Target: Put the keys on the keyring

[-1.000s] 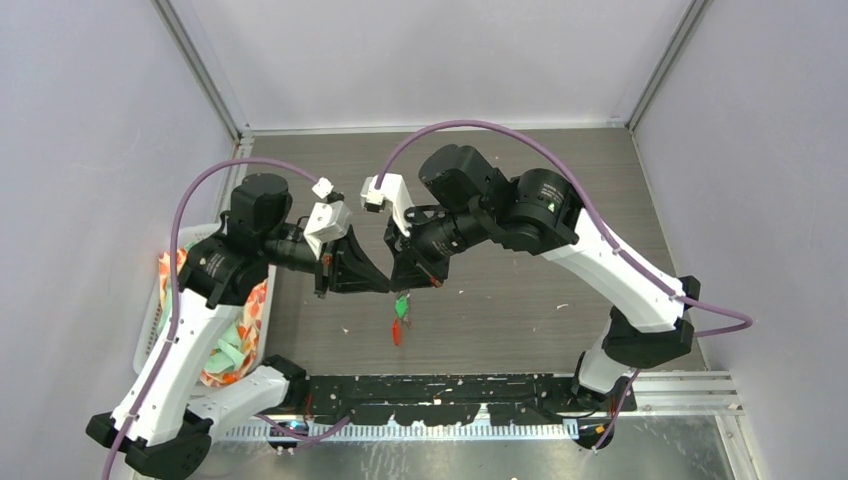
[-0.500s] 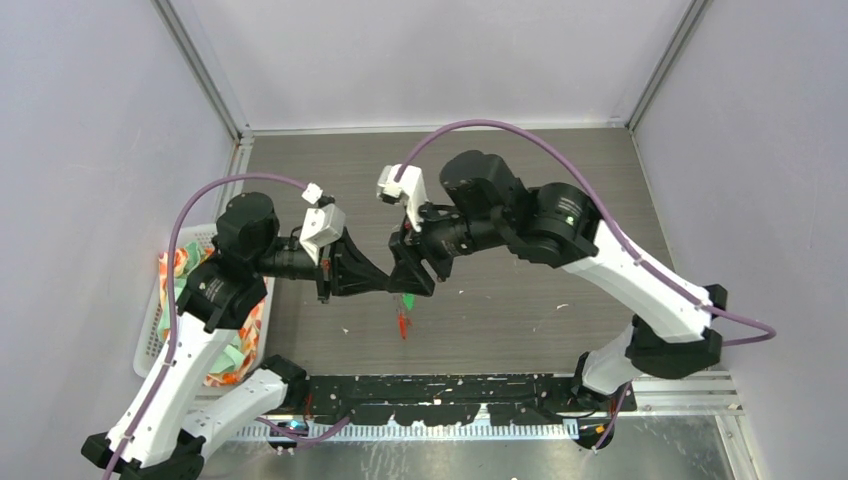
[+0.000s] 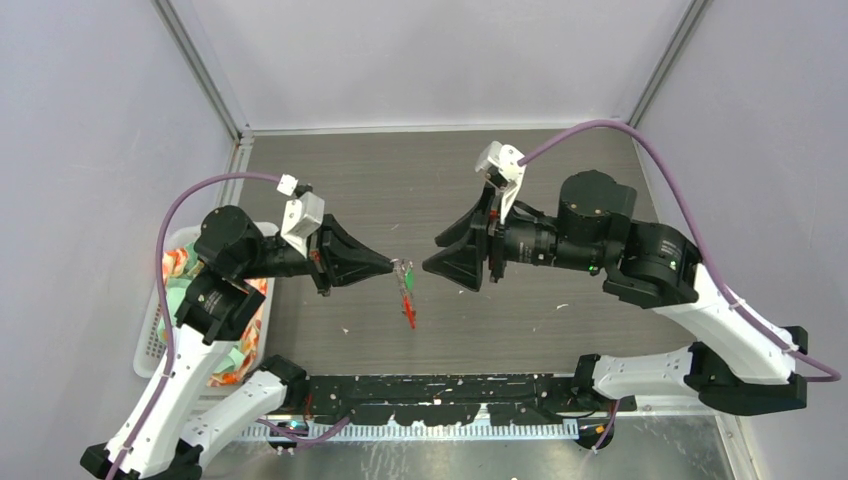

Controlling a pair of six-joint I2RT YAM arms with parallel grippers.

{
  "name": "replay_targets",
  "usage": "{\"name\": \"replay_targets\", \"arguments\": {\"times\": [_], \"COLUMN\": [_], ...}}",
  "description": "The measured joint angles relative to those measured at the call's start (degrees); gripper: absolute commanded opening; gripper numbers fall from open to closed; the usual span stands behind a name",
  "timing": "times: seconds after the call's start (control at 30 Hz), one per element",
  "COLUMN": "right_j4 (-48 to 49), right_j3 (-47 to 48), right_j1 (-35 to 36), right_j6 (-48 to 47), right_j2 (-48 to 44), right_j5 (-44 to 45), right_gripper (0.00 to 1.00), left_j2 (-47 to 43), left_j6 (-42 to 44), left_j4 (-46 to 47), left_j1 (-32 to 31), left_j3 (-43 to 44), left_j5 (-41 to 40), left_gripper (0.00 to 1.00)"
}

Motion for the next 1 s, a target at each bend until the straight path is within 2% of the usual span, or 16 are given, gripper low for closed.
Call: {"name": "replay_targets", "arguments": {"times": [0.23, 0.53, 1.0], "right_j4": [4.1, 5.5, 5.8], "right_j3": [-2.3, -2.3, -2.6], "right_j1": [0.0, 0.0, 0.0], "right_j6": [3.1, 5.0, 6.5], "right_j2": [3.0, 4.7, 4.7], "right_j5": [0.3, 1.4, 2.5], "right_gripper": [0.46, 0.25, 0.16], "left_j2": [-0.3, -0.4, -0.9], "left_j6": [-1.6, -2.3, -2.3], "left_j4": [4.1, 5.4, 6.4], "left_j1": [0.0, 0.0, 0.0], "left_j3": [-0.5, -0.9, -0.9], "left_j5": [-1.9, -2.1, -2.1], "left_gripper": [0.0, 0.0, 0.0]}}
